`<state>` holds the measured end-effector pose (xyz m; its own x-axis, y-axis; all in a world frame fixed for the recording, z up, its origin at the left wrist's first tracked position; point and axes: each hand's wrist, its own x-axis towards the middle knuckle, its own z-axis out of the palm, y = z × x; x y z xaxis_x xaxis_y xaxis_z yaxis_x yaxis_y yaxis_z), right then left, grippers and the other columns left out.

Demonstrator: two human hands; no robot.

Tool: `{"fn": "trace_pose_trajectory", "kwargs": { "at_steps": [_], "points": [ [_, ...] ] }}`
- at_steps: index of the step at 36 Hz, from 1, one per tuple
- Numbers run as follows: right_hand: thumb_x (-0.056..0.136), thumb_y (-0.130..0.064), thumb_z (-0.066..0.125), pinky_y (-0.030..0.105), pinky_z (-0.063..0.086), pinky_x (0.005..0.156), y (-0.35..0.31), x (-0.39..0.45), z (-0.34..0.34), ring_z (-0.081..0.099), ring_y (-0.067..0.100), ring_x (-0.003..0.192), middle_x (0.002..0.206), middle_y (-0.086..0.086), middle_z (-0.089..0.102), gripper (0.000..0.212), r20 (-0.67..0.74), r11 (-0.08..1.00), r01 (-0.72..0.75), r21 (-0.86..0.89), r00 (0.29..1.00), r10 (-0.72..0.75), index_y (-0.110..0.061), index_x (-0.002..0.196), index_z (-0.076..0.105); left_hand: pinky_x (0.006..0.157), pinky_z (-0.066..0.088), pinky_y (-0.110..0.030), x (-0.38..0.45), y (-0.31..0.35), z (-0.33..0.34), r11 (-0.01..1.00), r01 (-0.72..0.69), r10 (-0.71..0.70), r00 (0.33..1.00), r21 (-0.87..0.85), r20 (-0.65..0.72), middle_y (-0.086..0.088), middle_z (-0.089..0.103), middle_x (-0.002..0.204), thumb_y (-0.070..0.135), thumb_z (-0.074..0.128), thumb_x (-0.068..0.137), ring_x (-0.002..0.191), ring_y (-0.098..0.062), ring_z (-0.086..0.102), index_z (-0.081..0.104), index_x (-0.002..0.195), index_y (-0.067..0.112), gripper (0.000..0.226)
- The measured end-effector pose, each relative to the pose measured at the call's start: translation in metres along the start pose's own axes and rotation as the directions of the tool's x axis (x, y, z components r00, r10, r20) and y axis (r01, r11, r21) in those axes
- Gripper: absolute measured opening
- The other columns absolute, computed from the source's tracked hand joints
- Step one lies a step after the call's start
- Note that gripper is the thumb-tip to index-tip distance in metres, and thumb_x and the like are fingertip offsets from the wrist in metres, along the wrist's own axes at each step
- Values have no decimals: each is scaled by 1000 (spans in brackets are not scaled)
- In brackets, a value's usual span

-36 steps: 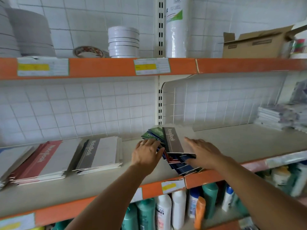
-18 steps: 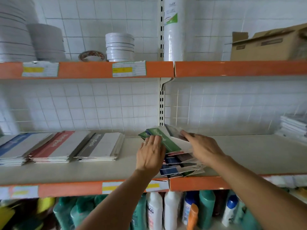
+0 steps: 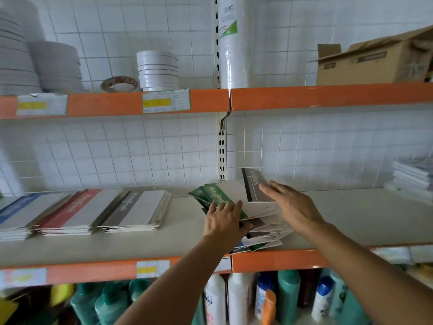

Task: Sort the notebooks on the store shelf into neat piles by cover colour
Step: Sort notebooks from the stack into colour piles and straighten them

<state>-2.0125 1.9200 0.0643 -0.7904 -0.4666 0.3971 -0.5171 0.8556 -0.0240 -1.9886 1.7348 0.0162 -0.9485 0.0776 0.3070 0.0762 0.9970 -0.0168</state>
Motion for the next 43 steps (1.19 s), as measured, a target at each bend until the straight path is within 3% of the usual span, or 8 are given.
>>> {"fn": "trace_pose_trajectory", "kwargs": {
  "at_steps": [6, 12, 20, 27, 30, 34, 41, 43],
  "points": [
    [89, 15, 35, 27, 31, 110, -2, -3, 5, 21, 15, 145, 160, -3, 10, 83, -24, 1000, 17, 4, 1000, -17, -34, 151, 9, 98, 39, -37, -9, 10, -18, 994, -27, 23, 999, 109, 31, -7, 44, 133, 45, 39, 99, 123, -27, 47, 28, 145, 19, 54],
    [87, 15, 36, 27, 33, 109, -4, -6, 7, 23, 13, 144, 159, -5, 12, 85, -39, 999, 37, 3, 999, -37, -35, 151, 12, 79, 47, -34, -24, 8, -28, 984, -36, 26, 998, 175, 59, -9, 41, 128, 17, 41, 100, 109, -26, 55, 24, 146, 19, 49],
    [89, 11, 39, 26, 44, 102, -19, -7, 6, 28, 11, 142, 158, -8, 16, 82, 15, 997, 67, 29, 998, -68, -37, 150, 15, 80, 50, -37, -49, -19, -37, 992, 117, -116, 993, 39, -31, -7, 40, 124, 6, 39, 98, 113, -27, 50, 44, 130, 20, 35],
    [91, 7, 43, 26, 46, 98, -53, 0, 8, 29, 12, 141, 158, -8, 18, 80, 2, 992, 116, 42, 993, -116, -37, 150, 14, 98, 43, -39, -83, -59, -51, 987, 159, -160, 981, -20, -109, -6, 39, 150, 15, 19, 96, 135, -25, 40, 40, 144, 19, 52],
    [91, 9, 41, 26, 44, 98, -70, 5, 10, 28, 12, 142, 158, -9, 17, 81, -3, 989, 147, 32, 989, -147, -38, 150, 13, 105, 33, -31, -96, -78, -54, 980, 199, -197, 976, 14, -89, 1, 30, 155, 8, 29, 98, 141, -17, 29, 31, 148, 25, 52],
    [89, 11, 41, 27, 46, 95, -103, 13, 12, 29, 13, 141, 158, -8, 18, 82, -41, 980, 194, 40, 980, -193, -38, 150, 17, 106, 31, -29, -120, -108, -60, 974, 225, -223, 968, -2, -115, 1, 28, 156, 7, 17, 96, 143, -17, 27, 31, 148, 26, 57],
    [78, 24, 44, 35, 51, 85, -186, 40, 31, 49, 26, 128, 150, 3, 38, 87, -143, 951, 284, 121, 953, -266, -30, 145, 36, 107, 28, -26, -172, -185, -75, 947, 320, -317, 944, 20, -91, 9, 20, 158, 9, 31, 99, 143, -12, 23, 25, 149, 33, 56],
    [81, 21, 41, 32, 49, 90, -213, 44, 35, 46, 22, 131, 153, 1, 33, 85, -130, 952, 294, 81, 950, -283, -31, 148, 31, 106, 29, -24, -188, -210, -79, 943, 331, -325, 939, 30, -112, 12, 19, 158, 10, 30, 100, 143, -11, 23, 24, 149, 35, 56]
  ]
}}
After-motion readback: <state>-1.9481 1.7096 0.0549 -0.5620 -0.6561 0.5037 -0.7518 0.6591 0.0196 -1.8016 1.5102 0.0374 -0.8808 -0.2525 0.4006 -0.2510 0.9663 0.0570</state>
